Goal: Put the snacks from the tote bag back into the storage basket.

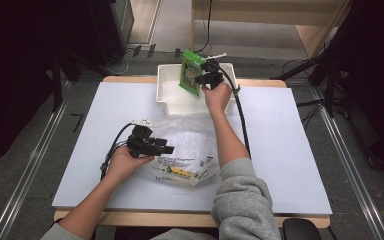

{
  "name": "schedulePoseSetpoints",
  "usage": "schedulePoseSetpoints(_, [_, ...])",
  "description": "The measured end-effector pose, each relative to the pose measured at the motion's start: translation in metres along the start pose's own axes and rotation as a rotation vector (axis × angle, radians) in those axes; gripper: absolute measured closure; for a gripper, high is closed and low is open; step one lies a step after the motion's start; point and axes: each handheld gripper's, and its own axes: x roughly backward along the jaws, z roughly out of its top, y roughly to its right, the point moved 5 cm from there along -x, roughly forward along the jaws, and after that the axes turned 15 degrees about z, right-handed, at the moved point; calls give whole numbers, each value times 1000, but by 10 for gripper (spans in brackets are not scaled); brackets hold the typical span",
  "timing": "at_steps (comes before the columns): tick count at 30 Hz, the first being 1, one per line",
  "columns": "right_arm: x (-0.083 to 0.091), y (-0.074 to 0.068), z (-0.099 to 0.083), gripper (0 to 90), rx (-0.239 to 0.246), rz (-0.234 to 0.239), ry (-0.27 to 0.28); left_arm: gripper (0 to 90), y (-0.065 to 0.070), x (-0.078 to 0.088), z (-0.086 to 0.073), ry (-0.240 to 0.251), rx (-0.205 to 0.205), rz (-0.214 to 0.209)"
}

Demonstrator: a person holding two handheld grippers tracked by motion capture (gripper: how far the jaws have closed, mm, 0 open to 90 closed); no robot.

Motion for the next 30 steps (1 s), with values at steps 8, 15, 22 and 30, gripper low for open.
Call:
schedulePoseSetpoints(8, [-4, -1, 3, 716, 2, -22, 0, 462, -2, 1, 0, 5, 13, 2])
schedulePoseSetpoints(15, [-4, 3, 2, 674, -9, -48, -5, 462, -1, 1, 0, 5, 10, 3])
schedulePoseSetpoints(22, [-4, 12, 2, 623, -18, -85, -2, 462, -2, 1, 0, 6, 17, 2])
schedulePoseSetpoints(30, [-10, 15, 3, 571, -36, -97, 10, 462, -2, 0, 0, 3, 13, 2])
